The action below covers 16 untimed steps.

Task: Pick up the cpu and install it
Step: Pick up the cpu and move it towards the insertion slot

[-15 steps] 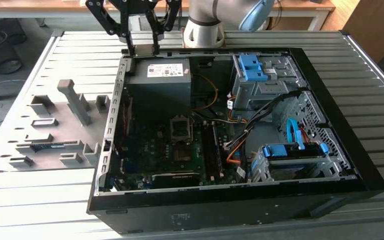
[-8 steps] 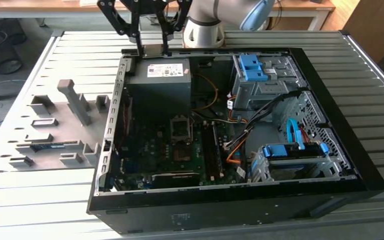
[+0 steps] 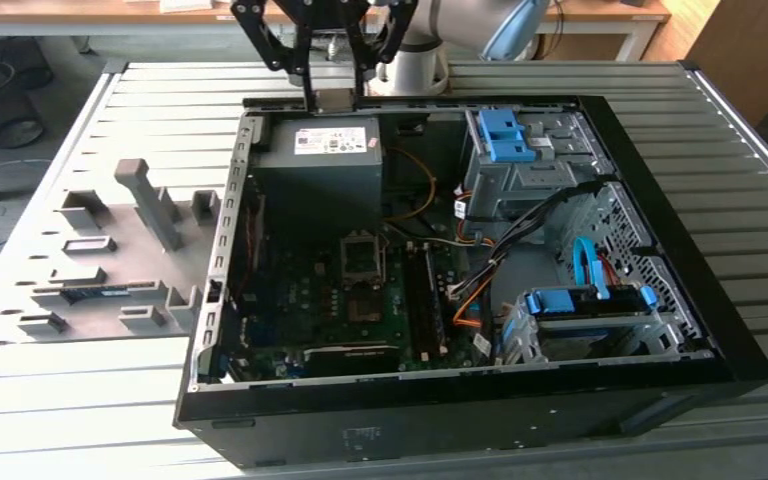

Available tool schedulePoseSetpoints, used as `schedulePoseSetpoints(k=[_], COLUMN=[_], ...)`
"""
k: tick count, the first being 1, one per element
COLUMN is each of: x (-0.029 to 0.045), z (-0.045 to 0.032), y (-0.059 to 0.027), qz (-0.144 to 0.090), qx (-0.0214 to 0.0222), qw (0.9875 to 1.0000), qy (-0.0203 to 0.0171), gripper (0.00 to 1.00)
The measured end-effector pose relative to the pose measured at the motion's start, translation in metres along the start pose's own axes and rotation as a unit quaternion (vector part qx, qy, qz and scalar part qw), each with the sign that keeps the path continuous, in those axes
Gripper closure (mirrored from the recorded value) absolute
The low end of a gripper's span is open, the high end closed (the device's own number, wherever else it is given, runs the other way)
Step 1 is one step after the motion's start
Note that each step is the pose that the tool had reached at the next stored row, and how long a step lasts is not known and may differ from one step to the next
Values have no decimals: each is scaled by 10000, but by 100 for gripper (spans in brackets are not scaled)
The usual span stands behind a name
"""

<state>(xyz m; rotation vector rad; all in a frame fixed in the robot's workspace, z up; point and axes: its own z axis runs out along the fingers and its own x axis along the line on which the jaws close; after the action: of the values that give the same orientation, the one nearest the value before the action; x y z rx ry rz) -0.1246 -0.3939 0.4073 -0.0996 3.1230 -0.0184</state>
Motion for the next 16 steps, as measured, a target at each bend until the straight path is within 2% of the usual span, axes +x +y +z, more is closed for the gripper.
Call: schedulePoseSetpoints(k=[3,4,5,7,8,9,11,14,16], x=[-86,-103,-110,-114,-118,-120,-119,-118,-118], z=[6,8,11,16,20,27,39,47,60], y=[-5,-7,-8,-7,-8,-9,-13,-30,-38], qz=[0,0,2,9,11,11,12,24,121], qx=[-1,-13,-74,-249,-310,-319,-309,-233,-58], qw=[10000,10000,10000,9997,9995,9995,9995,9997,9999], qy=[2,2,-3,-13,-18,-20,-17,-14,-10], gripper=[53,53,53,53,53,53,53,53,53])
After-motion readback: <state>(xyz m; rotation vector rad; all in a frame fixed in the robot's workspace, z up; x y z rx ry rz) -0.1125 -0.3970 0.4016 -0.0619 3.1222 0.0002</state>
